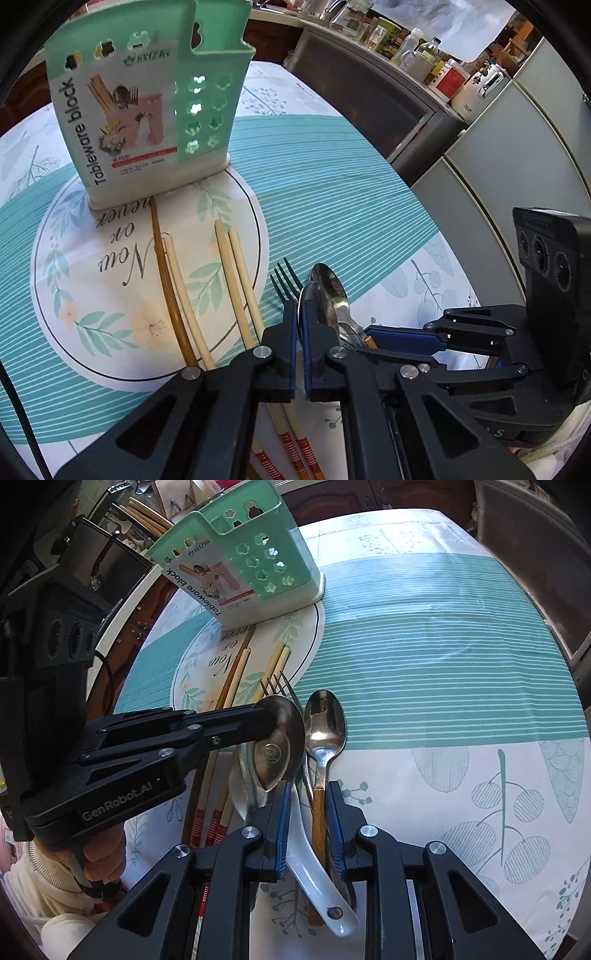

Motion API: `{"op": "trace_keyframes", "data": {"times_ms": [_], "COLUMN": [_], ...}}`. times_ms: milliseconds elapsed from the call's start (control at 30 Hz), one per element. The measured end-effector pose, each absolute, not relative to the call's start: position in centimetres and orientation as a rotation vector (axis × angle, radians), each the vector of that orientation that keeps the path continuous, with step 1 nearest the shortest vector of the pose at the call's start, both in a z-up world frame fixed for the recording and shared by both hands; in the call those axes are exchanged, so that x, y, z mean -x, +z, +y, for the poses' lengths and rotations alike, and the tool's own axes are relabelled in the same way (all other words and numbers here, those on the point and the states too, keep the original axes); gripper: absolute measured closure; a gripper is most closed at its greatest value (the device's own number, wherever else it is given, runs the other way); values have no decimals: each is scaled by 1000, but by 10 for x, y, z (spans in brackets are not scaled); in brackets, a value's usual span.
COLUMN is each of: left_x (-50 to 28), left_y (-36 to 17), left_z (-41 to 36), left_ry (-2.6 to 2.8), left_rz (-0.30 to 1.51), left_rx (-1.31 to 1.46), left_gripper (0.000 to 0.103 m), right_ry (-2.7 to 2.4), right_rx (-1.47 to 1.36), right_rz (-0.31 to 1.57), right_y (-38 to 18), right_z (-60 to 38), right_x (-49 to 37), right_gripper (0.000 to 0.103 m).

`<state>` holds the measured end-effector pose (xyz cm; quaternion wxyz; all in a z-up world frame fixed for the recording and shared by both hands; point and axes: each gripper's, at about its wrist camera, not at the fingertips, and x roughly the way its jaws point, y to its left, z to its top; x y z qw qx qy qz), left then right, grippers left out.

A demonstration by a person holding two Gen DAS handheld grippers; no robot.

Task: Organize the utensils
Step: 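Close left tool on a metal spoon while right tool grasps a wooden-handled spoon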

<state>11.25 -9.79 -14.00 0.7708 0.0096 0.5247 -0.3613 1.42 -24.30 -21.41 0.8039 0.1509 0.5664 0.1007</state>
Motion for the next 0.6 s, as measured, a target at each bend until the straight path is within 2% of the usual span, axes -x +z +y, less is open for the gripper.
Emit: {"op": "trace_keyframes", "data": {"times_ms": [267,500,567,600], "left_x": [-107,-110,-111,-112], "left_y": [-133,-140,-145,-147], "left_z": [-94,-93,-94,-95], "left_ry": [-775,-770,-777,-784], "left_rz": [1114,1147,1178,1193], "left_rx": [-52,-42,-40,-38], "left_gripper": [103,102,98,94], "right_ry": [234,208,208,212], "right_rx": [-364,-185,-147,-138], "right_rz": [1267,1289,1284,1277], "right_y": [-216,-211,-211,-210], "right_z": [-251,-233,-228,-226], "right_x": [-28,-36,-35,-33], "right_gripper": [88,90,92,96]}}
